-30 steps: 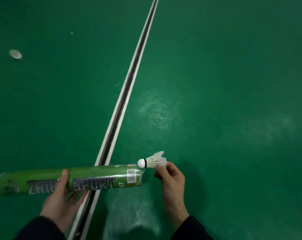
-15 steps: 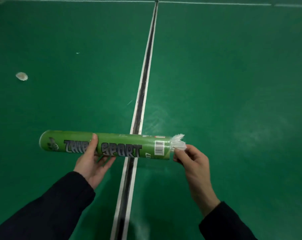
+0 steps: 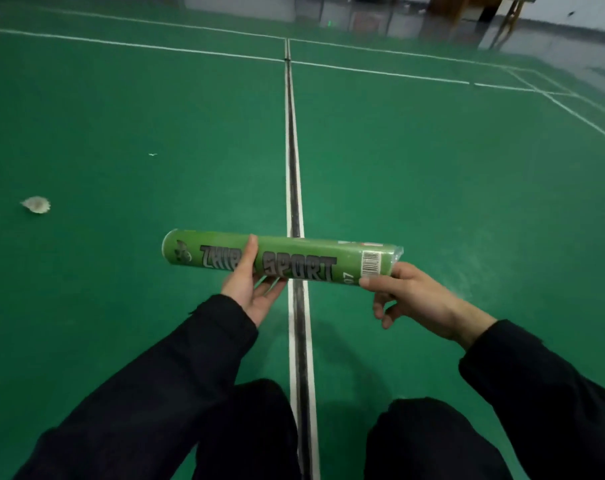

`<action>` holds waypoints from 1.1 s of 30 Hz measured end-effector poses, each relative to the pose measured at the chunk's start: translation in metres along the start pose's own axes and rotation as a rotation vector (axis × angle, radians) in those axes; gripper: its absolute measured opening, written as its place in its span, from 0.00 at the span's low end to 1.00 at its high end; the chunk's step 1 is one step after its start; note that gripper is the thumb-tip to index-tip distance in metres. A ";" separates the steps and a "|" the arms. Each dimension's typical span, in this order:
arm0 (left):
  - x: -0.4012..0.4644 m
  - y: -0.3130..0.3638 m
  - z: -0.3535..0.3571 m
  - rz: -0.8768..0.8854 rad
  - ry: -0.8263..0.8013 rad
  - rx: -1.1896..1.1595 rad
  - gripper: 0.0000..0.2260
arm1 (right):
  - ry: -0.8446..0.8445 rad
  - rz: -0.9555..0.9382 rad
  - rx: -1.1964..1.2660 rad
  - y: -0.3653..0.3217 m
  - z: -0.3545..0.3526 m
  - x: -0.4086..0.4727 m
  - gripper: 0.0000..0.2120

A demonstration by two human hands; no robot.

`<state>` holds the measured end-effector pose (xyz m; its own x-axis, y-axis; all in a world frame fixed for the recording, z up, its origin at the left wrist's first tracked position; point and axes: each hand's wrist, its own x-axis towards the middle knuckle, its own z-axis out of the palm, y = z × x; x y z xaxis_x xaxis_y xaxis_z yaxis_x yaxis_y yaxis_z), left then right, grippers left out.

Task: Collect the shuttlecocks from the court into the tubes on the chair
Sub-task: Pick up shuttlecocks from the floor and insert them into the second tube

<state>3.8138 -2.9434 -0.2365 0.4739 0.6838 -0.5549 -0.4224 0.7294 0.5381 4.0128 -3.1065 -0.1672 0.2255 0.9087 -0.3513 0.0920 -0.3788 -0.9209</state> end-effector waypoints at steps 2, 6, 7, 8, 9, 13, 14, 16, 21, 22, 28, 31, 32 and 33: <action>0.012 0.015 -0.007 0.022 -0.010 -0.001 0.20 | -0.012 -0.021 0.028 -0.006 0.015 0.021 0.11; 0.027 0.047 -0.041 0.068 0.114 -0.030 0.27 | -0.117 0.063 0.057 -0.015 0.059 0.071 0.13; 0.033 0.056 -0.054 0.080 0.147 -0.046 0.29 | -0.160 0.080 0.040 -0.015 0.071 0.088 0.13; 0.041 0.066 -0.071 0.091 0.185 -0.074 0.29 | -0.198 0.087 0.020 -0.014 0.085 0.109 0.14; 0.051 0.076 -0.090 0.100 0.224 -0.110 0.31 | -0.211 0.080 0.011 -0.012 0.101 0.133 0.15; 0.087 0.125 -0.180 0.202 0.395 -0.299 0.50 | -0.118 0.032 0.134 -0.005 0.182 0.247 0.13; 0.090 0.140 -0.197 0.225 0.447 -0.329 0.55 | -0.157 0.043 0.162 -0.008 0.204 0.273 0.12; 0.088 0.176 -0.218 0.262 0.538 -0.367 0.55 | -0.316 0.090 0.160 -0.027 0.241 0.311 0.11; 0.060 0.282 -0.202 0.252 0.687 -0.365 0.48 | -0.579 0.324 0.122 -0.134 0.277 0.351 0.14; 0.055 0.301 -0.192 0.243 0.711 -0.372 0.47 | -0.594 0.370 0.126 -0.159 0.278 0.358 0.14; 0.026 0.411 -0.135 0.172 0.827 -0.441 0.26 | -0.494 0.478 0.112 -0.286 0.300 0.395 0.10; 0.018 0.463 -0.127 0.165 0.879 -0.480 0.26 | -0.474 0.518 0.127 -0.335 0.315 0.416 0.11; 0.017 0.480 -0.127 0.164 0.897 -0.497 0.26 | -0.481 0.522 0.137 -0.350 0.321 0.423 0.11; 0.016 0.497 -0.129 0.163 0.914 -0.518 0.27 | -0.483 0.529 0.150 -0.365 0.328 0.432 0.10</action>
<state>3.5119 -2.5668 -0.0596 -0.2878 0.3727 -0.8822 -0.8078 0.4004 0.4326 3.7590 -2.5180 -0.0388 -0.2529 0.5997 -0.7592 -0.0528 -0.7921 -0.6081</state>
